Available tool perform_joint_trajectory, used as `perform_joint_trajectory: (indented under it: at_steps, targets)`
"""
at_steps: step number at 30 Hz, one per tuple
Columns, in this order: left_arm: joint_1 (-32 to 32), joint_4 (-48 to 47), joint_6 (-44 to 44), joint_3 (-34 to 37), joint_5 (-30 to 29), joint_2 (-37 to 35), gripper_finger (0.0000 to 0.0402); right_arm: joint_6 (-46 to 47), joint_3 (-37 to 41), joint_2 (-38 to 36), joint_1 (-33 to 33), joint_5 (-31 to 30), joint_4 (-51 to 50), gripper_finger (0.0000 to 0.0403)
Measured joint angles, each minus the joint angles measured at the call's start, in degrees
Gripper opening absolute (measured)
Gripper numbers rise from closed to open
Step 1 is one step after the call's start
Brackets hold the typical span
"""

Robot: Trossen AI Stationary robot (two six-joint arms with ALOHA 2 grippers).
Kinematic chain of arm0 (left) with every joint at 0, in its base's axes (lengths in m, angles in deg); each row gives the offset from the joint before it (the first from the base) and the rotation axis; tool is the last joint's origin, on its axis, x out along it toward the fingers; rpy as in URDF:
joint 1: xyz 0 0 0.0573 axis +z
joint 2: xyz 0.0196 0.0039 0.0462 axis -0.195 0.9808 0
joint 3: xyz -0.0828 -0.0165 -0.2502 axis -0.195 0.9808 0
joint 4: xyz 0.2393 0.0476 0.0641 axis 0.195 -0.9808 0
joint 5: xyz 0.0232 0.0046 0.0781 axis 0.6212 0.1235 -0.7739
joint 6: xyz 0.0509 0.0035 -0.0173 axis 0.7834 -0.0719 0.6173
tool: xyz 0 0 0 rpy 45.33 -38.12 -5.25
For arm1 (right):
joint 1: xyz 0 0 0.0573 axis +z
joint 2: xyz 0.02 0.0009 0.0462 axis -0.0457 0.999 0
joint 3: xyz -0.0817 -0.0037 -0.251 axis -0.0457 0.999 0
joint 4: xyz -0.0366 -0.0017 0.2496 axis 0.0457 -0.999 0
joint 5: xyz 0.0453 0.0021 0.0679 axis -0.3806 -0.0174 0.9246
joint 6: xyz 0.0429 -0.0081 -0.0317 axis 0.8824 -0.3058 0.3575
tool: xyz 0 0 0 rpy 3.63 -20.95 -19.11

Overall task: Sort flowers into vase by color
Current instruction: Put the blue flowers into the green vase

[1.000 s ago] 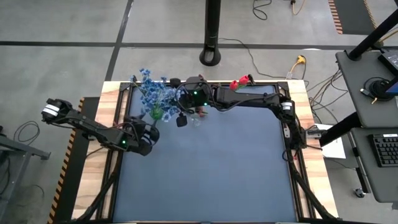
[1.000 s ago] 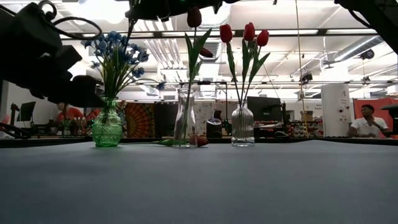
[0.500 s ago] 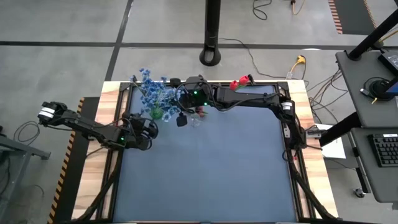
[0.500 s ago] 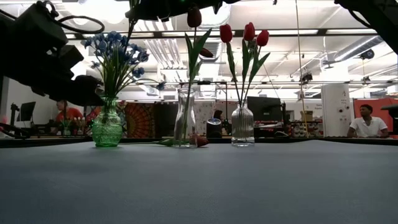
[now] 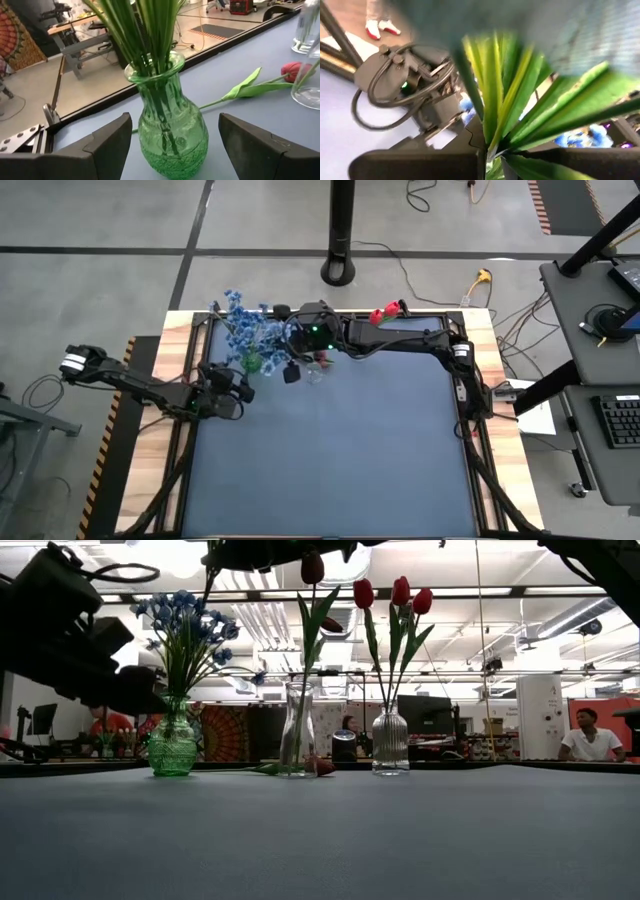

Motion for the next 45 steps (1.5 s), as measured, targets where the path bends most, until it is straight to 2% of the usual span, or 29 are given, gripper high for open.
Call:
perform_joint_trajectory:
  at_steps: [6, 15, 18, 22, 25, 45]
  targets:
    - [-1.2, 0.2, 2.9, -0.7, 0.0, -2.8, 0.0278, 0.0, 0.2, 0.0, 0.0, 0.0, 2.0, 0.002]
    - [-4.9, -1.1, 10.2, -3.3, 0.0, -11.2, 0.0278, 1.0, 0.5, 1.5, -0.2, 0.0, 5.2, 0.002]
    - [-5.4, -5.0, 10.3, -4.2, 0.0, -14.0, 0.0278, 0.9, 0.5, 2.7, -0.3, -1.1, 6.0, 0.002]
    - [-5.4, -15.1, 7.9, -6.5, 0.1, -16.7, 0.0278, 0.6, 0.5, 3.6, -0.7, -3.0, 7.3, 0.002]
    - [-5.4, -17.0, 6.4, -7.2, 1.9, -18.1, 0.0278, 0.9, 0.5, 4.5, -1.1, -3.1, 8.2, 0.002]
    - [-5.4, -20.4, -0.1, -6.6, 3.0, -15.6, 0.0278, 5.0, 0.4, 7.0, -2.5, -3.1, 11.7, 0.002]
